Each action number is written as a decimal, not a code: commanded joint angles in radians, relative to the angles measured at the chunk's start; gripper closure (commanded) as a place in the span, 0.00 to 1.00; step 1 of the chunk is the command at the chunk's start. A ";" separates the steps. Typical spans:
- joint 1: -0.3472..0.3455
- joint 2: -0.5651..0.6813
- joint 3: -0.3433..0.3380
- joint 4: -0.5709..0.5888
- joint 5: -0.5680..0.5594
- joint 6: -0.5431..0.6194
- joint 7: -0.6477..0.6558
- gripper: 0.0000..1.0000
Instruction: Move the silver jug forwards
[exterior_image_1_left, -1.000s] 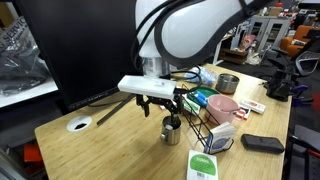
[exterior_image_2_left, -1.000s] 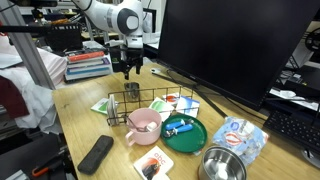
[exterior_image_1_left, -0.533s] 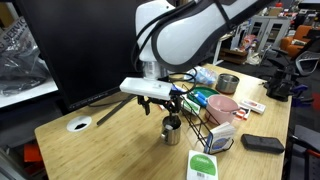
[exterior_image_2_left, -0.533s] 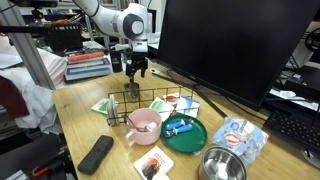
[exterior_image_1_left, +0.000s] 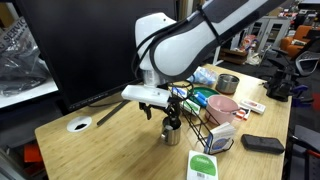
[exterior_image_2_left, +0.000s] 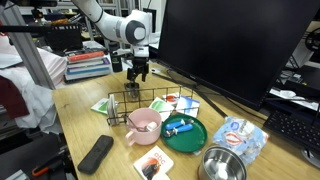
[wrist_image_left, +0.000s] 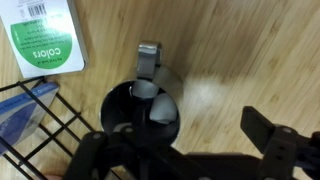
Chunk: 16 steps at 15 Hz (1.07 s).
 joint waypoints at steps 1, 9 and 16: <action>0.017 0.018 -0.015 0.017 0.013 0.008 0.022 0.30; 0.027 -0.004 -0.024 0.010 -0.002 -0.009 0.078 0.88; 0.043 -0.047 -0.012 -0.024 -0.040 0.000 0.046 0.99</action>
